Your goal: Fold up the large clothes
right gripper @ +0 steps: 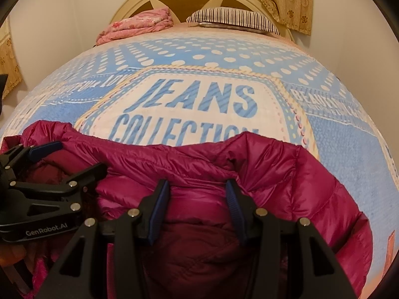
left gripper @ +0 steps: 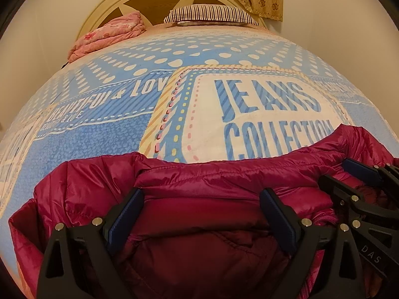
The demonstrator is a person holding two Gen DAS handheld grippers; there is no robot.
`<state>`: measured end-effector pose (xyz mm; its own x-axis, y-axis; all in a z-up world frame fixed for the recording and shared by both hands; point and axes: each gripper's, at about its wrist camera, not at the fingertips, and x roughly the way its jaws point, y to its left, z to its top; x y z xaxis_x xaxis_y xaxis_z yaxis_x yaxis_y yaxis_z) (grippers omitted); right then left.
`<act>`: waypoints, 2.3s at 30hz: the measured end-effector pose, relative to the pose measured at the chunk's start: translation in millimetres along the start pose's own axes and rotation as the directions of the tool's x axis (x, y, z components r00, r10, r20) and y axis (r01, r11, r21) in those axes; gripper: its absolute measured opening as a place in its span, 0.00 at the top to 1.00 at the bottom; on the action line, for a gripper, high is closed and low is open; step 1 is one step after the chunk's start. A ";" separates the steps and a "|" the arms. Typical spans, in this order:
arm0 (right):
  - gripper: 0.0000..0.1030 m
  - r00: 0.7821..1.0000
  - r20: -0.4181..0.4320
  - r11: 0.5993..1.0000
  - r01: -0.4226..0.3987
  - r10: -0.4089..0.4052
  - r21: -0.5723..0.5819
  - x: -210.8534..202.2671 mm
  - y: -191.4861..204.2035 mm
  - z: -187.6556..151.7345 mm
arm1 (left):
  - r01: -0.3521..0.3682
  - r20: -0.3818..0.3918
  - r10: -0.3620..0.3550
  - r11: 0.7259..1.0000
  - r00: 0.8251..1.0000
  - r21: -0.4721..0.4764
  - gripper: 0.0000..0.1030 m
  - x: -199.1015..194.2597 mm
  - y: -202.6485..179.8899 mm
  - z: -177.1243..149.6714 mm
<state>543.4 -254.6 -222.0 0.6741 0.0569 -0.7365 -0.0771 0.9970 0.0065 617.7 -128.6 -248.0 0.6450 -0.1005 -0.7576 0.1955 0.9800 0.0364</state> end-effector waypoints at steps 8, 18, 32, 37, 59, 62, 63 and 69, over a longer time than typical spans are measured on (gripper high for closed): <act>0.50 1.000 -0.004 1.000 0.013 -0.013 -0.010 1.4 1.8 0.3 | -0.004 -0.001 0.004 1.000 1.000 0.002 0.07 0.5 -0.6 -0.5; 0.50 1.000 -0.008 1.000 0.023 -0.023 -0.017 3.0 3.8 0.8 | -0.009 -0.002 0.009 1.000 1.000 0.004 0.07 1.4 -0.6 -0.1; 0.50 0.999 -0.019 0.999 0.033 -0.033 -0.036 4.2 6.4 2.6 | -0.010 -0.024 0.010 1.000 1.000 0.009 0.05 -0.4 -0.1 6.5; 0.35 1.000 0.027 0.999 0.016 -0.015 -0.031 -36.1 -12.8 1.3 | -0.007 0.060 0.005 1.000 0.998 0.027 0.05 -66.9 14.3 -0.6; 0.24 0.997 -0.079 0.992 0.035 -0.025 0.118 -235.9 -73.1 -249.9 | -0.031 0.043 0.033 0.998 0.999 -0.052 0.06 -277.9 64.3 -293.2; 0.24 0.997 -0.076 0.991 0.028 -0.018 0.133 -246.9 -68.4 -266.6 | -0.026 0.031 0.028 0.998 0.999 -0.059 0.06 -284.0 64.2 -312.9; 0.23 0.997 -0.074 0.990 0.032 -0.022 0.137 -250.6 -67.0 -272.3 | -0.031 0.030 0.033 0.998 0.999 -0.058 0.06 -285.8 63.8 -317.7; 0.22 0.998 -0.051 0.986 0.032 -0.024 0.166 -266.3 -60.4 -294.8 | -0.032 0.029 0.034 0.998 0.999 -0.058 0.06 -298.9 60.2 -342.9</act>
<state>152.0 -345.4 -225.7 0.6373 0.0305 -0.7700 0.0674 0.9932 0.0951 183.4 19.3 -242.9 0.6722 -0.0721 -0.7369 0.1314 0.9911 0.0229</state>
